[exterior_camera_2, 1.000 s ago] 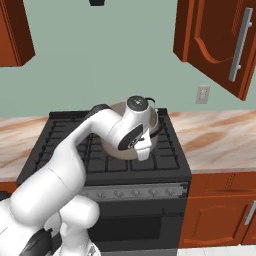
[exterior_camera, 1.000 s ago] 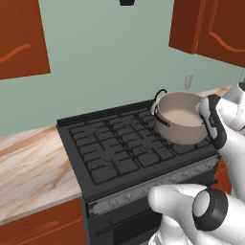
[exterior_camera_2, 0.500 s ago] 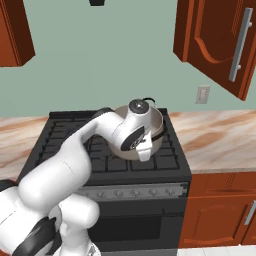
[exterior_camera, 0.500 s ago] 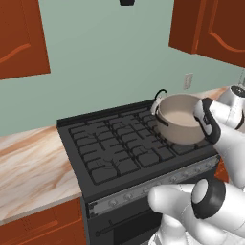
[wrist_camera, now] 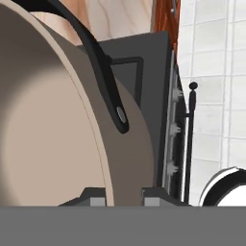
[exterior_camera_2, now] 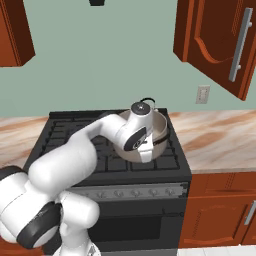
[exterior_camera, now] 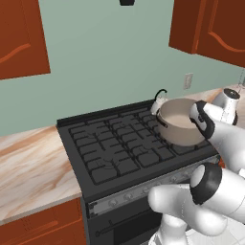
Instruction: Pick the kettle from the cabinet and place it on a stove burner. Then pick the pot from the counter and place it on another stove burner. Finally, turn both burners on.
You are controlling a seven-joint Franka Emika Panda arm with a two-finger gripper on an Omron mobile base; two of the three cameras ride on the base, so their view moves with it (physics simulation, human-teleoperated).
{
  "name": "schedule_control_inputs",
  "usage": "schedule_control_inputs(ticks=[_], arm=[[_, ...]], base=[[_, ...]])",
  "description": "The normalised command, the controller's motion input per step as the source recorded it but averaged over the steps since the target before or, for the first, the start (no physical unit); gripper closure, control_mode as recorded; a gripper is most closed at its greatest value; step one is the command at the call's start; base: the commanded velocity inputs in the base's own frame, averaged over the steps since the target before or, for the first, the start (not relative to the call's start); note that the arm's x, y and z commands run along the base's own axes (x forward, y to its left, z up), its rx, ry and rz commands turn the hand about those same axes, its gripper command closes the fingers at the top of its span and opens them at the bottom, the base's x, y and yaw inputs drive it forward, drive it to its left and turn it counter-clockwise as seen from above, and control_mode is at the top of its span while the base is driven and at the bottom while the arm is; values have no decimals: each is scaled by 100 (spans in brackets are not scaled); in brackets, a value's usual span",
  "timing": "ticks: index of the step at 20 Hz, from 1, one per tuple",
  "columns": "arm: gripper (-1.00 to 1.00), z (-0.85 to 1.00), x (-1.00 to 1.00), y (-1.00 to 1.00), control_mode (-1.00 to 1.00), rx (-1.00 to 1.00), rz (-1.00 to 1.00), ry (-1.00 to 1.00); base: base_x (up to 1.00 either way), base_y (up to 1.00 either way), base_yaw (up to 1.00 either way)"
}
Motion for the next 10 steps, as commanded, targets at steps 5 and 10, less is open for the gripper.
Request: schedule_control_inputs(ticks=[5, 10], arm=[[100, -18, 22, -10, -100, 0, -6, 6], [100, -9, 24, -4, -100, 0, -6, 3]], base=[[0, 0, 0], [0, 0, 0]])
